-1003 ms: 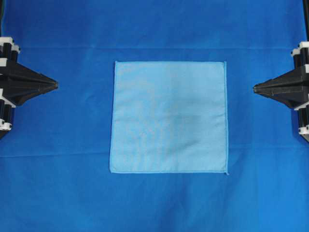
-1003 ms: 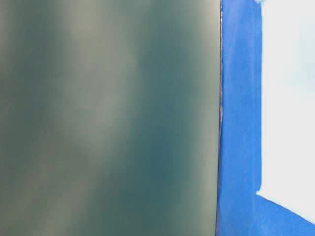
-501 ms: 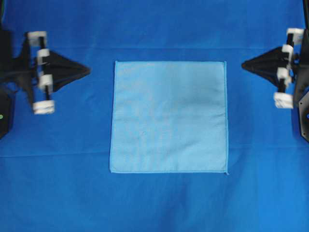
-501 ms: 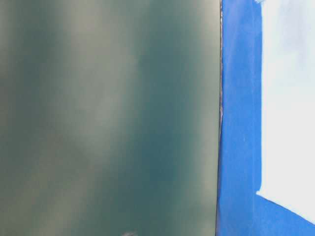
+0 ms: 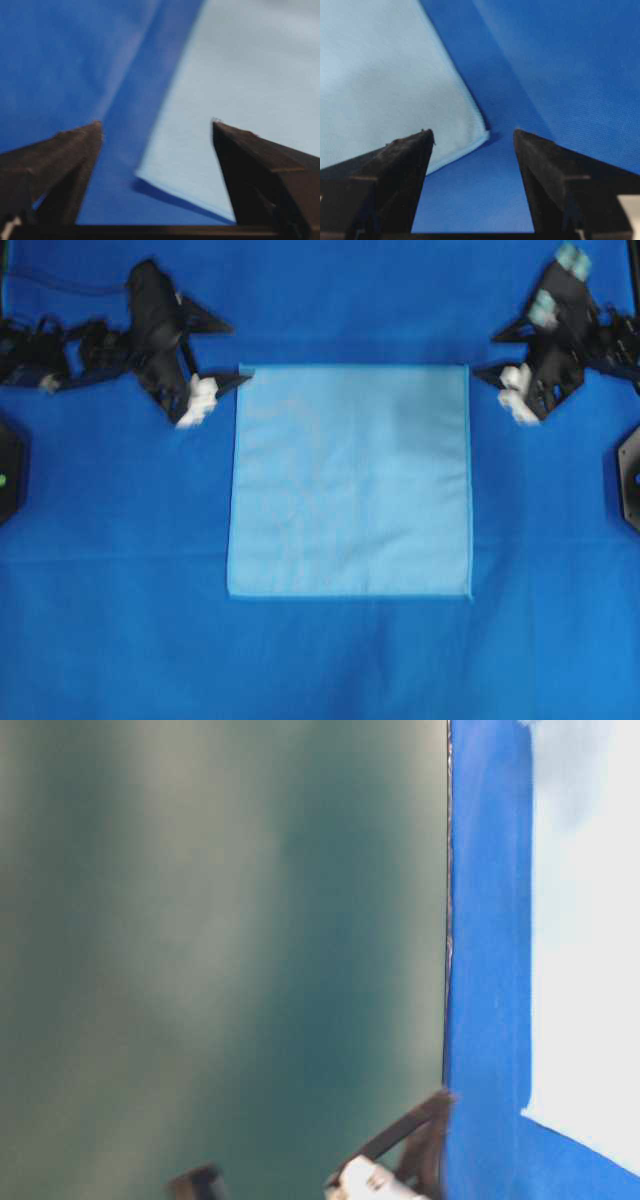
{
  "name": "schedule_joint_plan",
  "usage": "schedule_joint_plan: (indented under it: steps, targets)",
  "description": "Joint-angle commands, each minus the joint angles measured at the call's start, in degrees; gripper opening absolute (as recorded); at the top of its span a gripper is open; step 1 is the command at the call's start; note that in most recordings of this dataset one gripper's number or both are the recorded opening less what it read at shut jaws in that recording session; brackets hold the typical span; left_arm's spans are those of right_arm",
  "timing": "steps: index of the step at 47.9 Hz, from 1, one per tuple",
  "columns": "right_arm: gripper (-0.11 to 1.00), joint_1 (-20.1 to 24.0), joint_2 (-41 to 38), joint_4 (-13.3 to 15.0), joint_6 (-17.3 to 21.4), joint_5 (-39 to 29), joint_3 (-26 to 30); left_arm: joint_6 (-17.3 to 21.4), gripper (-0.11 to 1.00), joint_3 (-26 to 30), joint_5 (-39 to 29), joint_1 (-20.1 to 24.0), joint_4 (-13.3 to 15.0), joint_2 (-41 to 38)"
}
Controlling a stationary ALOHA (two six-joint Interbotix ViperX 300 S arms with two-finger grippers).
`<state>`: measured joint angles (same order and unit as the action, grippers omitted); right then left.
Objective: Fold the light blue towel.
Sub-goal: 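Move both grippers to the towel's top corners and pinch them, then pull both held top corners down toward the bottom edge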
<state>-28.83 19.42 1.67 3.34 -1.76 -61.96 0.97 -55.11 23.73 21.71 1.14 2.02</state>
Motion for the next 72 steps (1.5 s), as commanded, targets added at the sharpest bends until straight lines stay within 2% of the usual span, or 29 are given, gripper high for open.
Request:
schedule_joint_plan:
  steps: [1,5,16,23,30,34,41,46,57,65,72]
  targets:
    - [0.62,-0.53,-4.75,1.14,-0.09,1.49,2.55,0.26,0.83,1.76,2.02,1.41,0.09,-3.08]
    - [0.59,-0.88,-8.53,1.76,-0.18,2.29,3.78,0.44,0.83,2.46,3.16,2.46,0.09,-5.71]
    - [0.59,-1.41,-17.23,2.90,-0.26,3.96,6.50,2.64,0.83,4.31,3.16,3.16,0.09,-12.04]
    - [0.59,-1.49,-19.42,2.99,-0.26,4.13,7.03,3.34,0.82,4.92,2.64,3.25,0.00,-14.33]
    - [0.56,-1.49,-19.78,2.99,-0.35,3.87,6.86,3.87,0.77,5.19,0.09,3.25,0.09,-14.50]
    - [0.43,-1.49,-19.69,2.99,-0.35,3.52,6.68,5.01,0.63,5.27,-2.90,3.25,0.09,-14.50]
    - [0.05,-1.58,-19.16,2.99,-0.35,2.55,6.50,7.21,0.24,5.63,-5.89,2.90,0.09,-14.41]
    - [0.02,-1.49,-18.81,2.99,-0.26,2.46,6.50,8.09,0.02,5.98,-6.77,2.64,0.00,-14.33]
    - [0.02,-1.49,-17.05,2.90,0.18,1.05,6.50,8.70,0.02,7.29,-10.46,2.46,0.00,-12.04]
    - [0.02,-1.49,-12.04,2.90,0.18,-1.67,6.33,11.34,0.02,7.82,-13.54,2.46,0.09,-7.47]
    - [0.02,-1.49,-8.88,2.99,-0.09,-2.20,6.33,11.60,0.02,7.56,-14.50,2.64,0.09,-4.66]
